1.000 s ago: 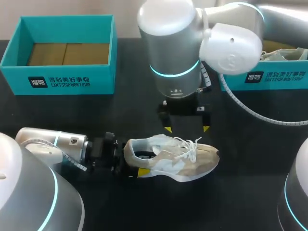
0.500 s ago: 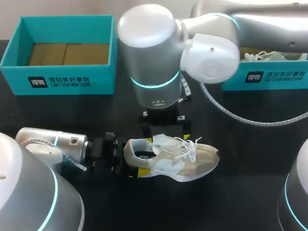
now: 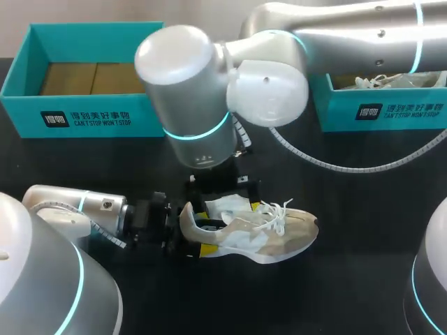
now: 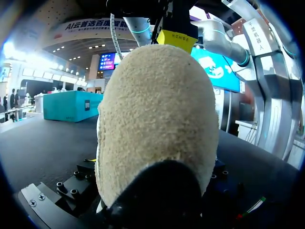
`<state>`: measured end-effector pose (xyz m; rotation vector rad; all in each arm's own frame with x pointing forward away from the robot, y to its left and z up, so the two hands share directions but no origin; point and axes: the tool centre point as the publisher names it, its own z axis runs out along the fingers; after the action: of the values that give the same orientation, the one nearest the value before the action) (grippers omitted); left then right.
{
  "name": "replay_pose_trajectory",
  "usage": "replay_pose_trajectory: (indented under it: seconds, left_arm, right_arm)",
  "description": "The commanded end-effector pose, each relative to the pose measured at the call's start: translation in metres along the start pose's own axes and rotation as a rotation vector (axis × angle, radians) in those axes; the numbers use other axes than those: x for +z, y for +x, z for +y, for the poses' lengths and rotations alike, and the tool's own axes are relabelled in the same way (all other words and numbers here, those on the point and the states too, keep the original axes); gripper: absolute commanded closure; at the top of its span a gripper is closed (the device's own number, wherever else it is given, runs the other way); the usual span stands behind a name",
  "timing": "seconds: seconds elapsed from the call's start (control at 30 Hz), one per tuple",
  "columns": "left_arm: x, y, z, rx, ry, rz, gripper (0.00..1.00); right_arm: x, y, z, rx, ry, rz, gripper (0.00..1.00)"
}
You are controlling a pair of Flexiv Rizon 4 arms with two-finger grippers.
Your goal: Take the shoe out of the shoebox, open the shoe tongue, remove and reinsert the insole, then place the shoe into the shoebox
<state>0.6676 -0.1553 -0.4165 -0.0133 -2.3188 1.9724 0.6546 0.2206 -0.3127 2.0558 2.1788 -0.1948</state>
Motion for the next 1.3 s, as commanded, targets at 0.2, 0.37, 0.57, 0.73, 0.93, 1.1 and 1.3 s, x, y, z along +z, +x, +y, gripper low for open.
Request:
replay_pose_trajectory:
  seconds: [0.2, 0.37, 0.57, 0.73, 0.93, 1.1, 1.3]
  left_arm:
    - [-0.001, 0.000, 0.002, 0.001, 0.000, -0.004, 1.00]
    - [-0.001, 0.000, 0.002, 0.001, 0.000, -0.004, 1.00]
    - [-0.001, 0.000, 0.002, 0.001, 0.000, -0.004, 1.00]
    - [-0.001, 0.000, 0.002, 0.001, 0.000, -0.004, 1.00]
    - [-0.001, 0.000, 0.002, 0.001, 0.000, -0.004, 1.00]
    - [-0.001, 0.000, 0.002, 0.001, 0.000, -0.004, 1.00]
    - [-0.001, 0.000, 0.002, 0.001, 0.000, -0.004, 1.00]
  right_arm:
    - [0.019, 0.028, -0.003, 0.271, -0.007, -0.570, 0.00]
    - [0.026, 0.017, 0.000, 0.301, -0.011, -0.591, 0.00]
    - [0.029, 0.004, 0.004, 0.334, -0.015, -0.617, 0.00]
    - [0.033, -0.007, 0.004, 0.366, -0.014, -0.621, 0.00]
    - [0.042, -0.017, 0.008, 0.393, -0.009, -0.616, 0.00]
    - [0.047, -0.016, 0.009, 0.412, 0.004, -0.602, 0.00]
    - [0.051, -0.026, 0.014, 0.471, 0.003, -0.586, 0.00]
